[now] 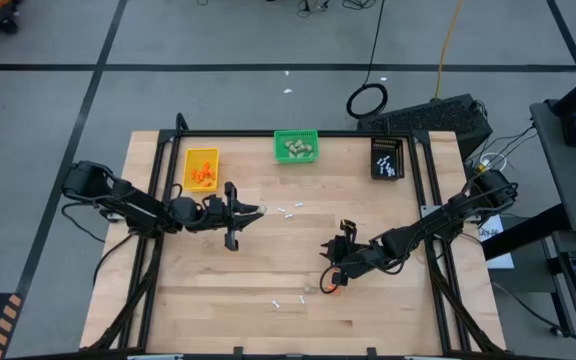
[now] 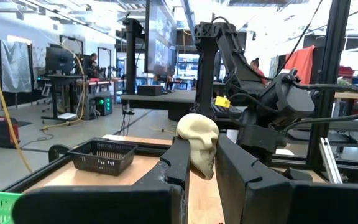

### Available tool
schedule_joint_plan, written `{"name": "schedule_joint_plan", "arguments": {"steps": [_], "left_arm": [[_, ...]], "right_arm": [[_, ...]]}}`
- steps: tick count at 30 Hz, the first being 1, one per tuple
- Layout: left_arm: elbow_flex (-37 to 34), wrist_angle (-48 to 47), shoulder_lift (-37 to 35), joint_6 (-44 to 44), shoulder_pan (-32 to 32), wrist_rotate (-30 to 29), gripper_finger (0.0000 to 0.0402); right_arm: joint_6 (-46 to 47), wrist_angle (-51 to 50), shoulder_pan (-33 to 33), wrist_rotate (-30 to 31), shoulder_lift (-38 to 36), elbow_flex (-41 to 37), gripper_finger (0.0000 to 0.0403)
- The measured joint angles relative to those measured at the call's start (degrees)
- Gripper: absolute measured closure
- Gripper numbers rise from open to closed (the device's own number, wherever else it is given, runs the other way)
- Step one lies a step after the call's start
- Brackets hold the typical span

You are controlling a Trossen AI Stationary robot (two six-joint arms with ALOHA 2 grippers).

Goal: Sort Halloween decoration
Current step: Put the gray skull toy into the green bin

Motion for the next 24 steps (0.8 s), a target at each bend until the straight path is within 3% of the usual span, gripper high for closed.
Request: {"name": "schedule_joint_plan", "arguments": {"steps": [24], "left_arm": [[0.2,2.4,0.0,3.3,0.0,0.9,0.0355]], "right_arm": [[0.0,0.0,0.0,0.0,0.0,0.0,0.0316]]}}
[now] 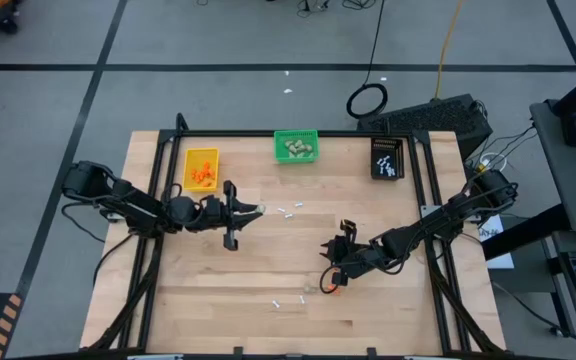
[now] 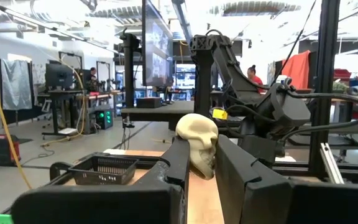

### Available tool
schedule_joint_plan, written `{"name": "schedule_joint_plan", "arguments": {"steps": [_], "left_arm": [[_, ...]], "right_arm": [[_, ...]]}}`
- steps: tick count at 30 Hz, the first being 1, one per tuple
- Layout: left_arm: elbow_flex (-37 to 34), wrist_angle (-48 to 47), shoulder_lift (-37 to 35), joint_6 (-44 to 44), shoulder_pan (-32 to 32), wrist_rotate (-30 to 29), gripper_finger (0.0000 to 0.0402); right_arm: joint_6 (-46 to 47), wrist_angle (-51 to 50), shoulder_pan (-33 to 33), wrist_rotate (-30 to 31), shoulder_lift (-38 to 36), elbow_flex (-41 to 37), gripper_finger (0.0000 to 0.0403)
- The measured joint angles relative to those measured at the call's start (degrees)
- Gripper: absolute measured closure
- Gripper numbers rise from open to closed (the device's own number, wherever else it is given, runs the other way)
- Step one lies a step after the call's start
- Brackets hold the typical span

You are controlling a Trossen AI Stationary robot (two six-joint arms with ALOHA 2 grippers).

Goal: Sort Halloween decoration
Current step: Put the gray skull toy into the green bin

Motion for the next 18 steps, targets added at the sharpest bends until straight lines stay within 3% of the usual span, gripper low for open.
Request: {"name": "schedule_joint_plan", "arguments": {"steps": [18], "left_arm": [[0.1,0.0,0.0,13.2,0.0,-0.1,0.0355]], "right_arm": [[-0.2,0.0,0.0,0.0,0.0,0.0,0.0316]]}}
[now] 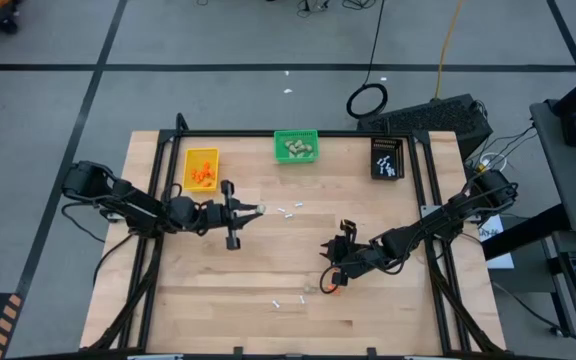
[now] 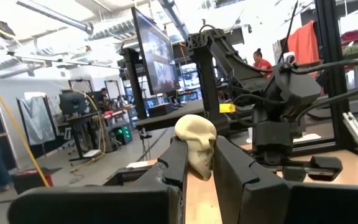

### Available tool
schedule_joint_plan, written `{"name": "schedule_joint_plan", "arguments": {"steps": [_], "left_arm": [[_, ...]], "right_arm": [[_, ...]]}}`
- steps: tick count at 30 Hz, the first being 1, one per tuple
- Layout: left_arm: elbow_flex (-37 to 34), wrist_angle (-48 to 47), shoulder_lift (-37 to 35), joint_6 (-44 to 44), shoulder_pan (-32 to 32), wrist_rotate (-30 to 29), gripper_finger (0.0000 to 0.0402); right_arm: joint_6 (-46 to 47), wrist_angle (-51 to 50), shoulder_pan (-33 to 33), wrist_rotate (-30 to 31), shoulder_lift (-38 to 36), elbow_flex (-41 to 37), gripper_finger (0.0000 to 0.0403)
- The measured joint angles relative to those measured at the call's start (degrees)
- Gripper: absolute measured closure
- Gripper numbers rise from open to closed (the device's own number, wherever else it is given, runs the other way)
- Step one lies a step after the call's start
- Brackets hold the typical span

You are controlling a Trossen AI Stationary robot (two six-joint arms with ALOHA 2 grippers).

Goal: Sort Halloween decoration
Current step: Put the gray skull toy into the green bin

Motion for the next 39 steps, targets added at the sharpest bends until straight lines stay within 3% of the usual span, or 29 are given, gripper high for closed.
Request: {"name": "schedule_joint_plan", "arguments": {"steps": [22,28,39], "left_arm": [[2.6,-0.5,0.0,1.5,0.0,-0.4,0.0355],[4.8,-1.0,0.0,-0.4,0.0,-4.5,0.0355],[13.7,-14.4,0.0,0.2,0.0,-8.9,0.0355]], "right_arm": [[0.0,0.0,0.0,0.0,0.0,0.0,0.0316],[0.0,0.0,0.0,0.0,0.0,0.0,0.0316],[0.0,0.0,0.0,0.0,0.0,0.0,0.0316]]}}
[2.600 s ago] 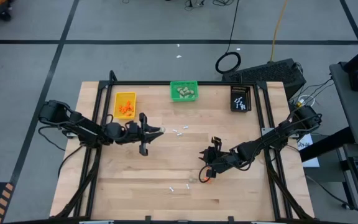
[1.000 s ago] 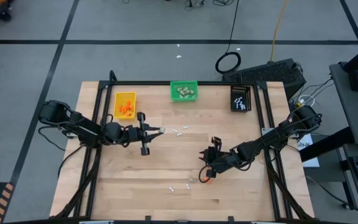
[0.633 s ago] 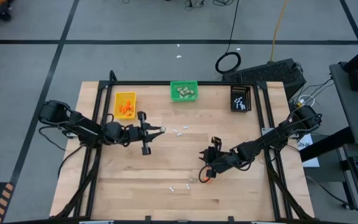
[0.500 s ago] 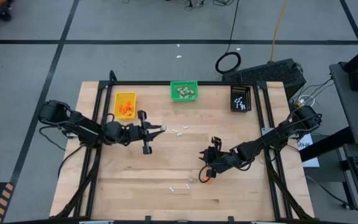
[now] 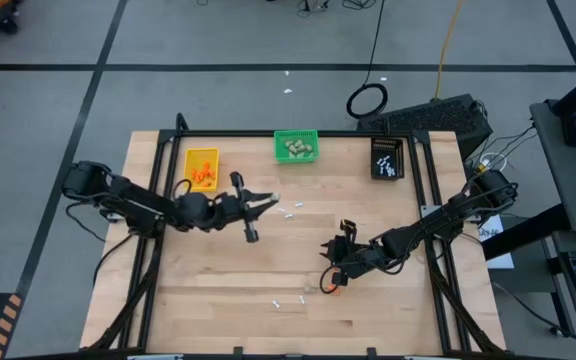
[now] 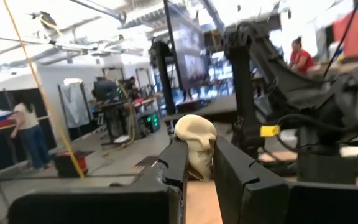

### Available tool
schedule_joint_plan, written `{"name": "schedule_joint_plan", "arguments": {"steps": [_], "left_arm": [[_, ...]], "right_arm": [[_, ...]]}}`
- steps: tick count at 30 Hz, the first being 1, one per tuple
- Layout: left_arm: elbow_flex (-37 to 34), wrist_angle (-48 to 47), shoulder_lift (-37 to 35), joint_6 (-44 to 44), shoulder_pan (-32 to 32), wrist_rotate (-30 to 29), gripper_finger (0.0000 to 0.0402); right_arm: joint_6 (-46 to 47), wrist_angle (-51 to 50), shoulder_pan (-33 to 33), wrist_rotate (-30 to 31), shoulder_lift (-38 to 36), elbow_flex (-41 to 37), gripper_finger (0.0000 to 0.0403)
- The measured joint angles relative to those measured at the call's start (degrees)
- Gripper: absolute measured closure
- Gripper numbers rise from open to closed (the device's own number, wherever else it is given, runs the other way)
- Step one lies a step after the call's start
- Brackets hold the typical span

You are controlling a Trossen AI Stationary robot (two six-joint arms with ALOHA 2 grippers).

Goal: Sort Halloween decoration
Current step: Put the gray skull toy into the green bin

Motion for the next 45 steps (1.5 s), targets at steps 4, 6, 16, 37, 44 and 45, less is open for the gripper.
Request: {"name": "schedule_joint_plan", "arguments": {"steps": [4,6,16,37,44,45], "left_arm": [[6.0,-12.3,-0.5,1.0,0.7,-1.5,0.0355],[9.4,-19.6,-0.9,1.3,1.5,-1.9,0.0355],[26.7,-51.6,-2.0,6.5,9.8,-2.9,0.0355],[37.4,-63.9,8.8,11.5,35.5,18.1,0.0355],[38.1,-66.3,17.3,8.7,38.6,20.8,0.0355],[38.1,-66.7,18.2,8.7,39.0,21.1,0.0355]], "right_arm": [[0.0,0.0,0.0,0.0,0.0,0.0,0.0316],[0.0,0.0,0.0,0.0,0.0,0.0,0.0316],[0.0,-0.1,0.0,0.0,0.0,0.0,0.0316],[-0.5,-0.1,0.0,0.0,0.0,0.0,0.0316],[-0.8,-0.1,0.0,0.0,0.0,0.0,0.0316],[-0.8,-0.1,0.0,0.0,0.0,0.0,0.0316]]}}
